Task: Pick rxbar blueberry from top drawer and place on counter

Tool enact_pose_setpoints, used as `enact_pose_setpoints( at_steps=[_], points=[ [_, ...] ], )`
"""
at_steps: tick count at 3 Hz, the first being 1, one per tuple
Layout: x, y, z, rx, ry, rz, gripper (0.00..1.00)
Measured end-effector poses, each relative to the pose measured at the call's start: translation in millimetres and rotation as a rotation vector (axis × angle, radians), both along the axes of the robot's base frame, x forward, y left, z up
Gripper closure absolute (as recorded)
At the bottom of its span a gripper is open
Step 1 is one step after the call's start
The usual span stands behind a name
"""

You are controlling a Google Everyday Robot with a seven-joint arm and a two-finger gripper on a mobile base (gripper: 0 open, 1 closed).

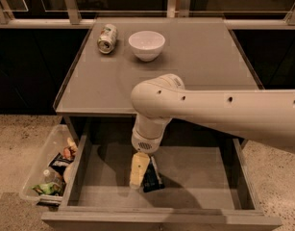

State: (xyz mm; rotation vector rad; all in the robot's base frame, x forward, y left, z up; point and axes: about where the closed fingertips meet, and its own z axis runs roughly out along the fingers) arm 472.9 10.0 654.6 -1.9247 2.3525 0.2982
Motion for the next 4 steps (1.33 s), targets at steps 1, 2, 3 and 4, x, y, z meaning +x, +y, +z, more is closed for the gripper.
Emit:
enact_pose_setpoints(
  at_steps=[1,2,3,4],
  points=[
    [-7.6,14.6,-7.1,-0.055,-0.111,0.009,0.0],
    [-28.8,34.1,-40.6,-0.154,-0.204,0.105,0.0],
    [-36.6,13.2,-62.8,-0.244,-0.23,0.121,0.0],
    [-36.6,13.1,-62.8,-0.244,-0.23,0.121,0.0]
  ],
)
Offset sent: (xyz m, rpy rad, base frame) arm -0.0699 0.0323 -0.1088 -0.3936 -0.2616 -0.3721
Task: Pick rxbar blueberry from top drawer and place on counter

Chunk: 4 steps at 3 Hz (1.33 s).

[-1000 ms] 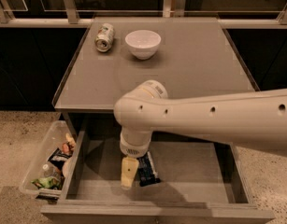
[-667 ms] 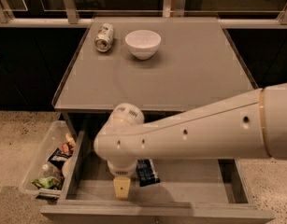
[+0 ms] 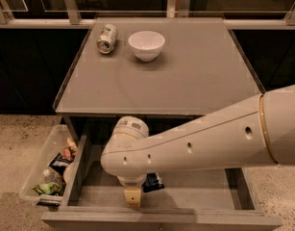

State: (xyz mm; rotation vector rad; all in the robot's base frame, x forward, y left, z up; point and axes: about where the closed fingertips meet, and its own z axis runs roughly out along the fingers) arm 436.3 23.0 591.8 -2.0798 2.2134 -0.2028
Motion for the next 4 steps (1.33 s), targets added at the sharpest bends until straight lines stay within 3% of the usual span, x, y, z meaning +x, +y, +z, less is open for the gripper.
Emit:
enact_pose_setpoints(
  at_steps=[1,2,3,4],
  points=[
    [2.9,-3.6,-1.7,0.02,0.014,-0.004,0.0],
    [14.9,-15.4,-16.0,0.122,0.084,-0.069,0.0],
    [11.6,-15.0,-19.3,0.136,0.11,-0.013,0.0],
    [11.8,-15.0,-19.2,0.136,0.11,-0.013,0.0]
  ],
)
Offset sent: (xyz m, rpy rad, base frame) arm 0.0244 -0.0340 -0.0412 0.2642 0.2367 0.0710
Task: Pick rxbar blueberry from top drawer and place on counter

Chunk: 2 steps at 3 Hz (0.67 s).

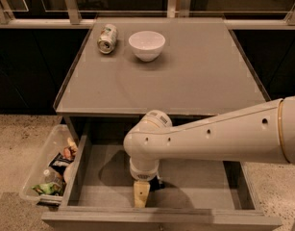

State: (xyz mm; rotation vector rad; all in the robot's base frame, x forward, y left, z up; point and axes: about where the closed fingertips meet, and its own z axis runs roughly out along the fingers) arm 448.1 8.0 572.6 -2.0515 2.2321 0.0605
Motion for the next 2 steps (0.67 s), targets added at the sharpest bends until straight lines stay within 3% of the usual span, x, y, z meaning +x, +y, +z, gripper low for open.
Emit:
enact_pose_setpoints(
  at_steps=[2],
  points=[
    [0.0,0.0,0.0,0.0,0.0,0.0,0.42]
  ],
)
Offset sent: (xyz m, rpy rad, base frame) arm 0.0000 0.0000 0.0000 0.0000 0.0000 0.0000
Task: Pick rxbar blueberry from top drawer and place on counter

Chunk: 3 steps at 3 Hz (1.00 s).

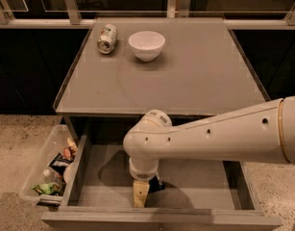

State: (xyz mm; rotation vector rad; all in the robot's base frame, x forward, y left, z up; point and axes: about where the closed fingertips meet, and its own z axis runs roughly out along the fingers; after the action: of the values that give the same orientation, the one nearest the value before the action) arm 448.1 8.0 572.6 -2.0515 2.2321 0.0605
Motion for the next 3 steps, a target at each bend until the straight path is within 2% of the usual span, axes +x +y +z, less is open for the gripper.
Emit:
enact_pose_setpoints(
  at_steps=[2,3],
  points=[
    [0.0,0.0,9.0,0.0,0.0,0.0,0.88],
    [0.0,0.0,18.3,0.0,0.0,0.0,1.0]
  ],
)
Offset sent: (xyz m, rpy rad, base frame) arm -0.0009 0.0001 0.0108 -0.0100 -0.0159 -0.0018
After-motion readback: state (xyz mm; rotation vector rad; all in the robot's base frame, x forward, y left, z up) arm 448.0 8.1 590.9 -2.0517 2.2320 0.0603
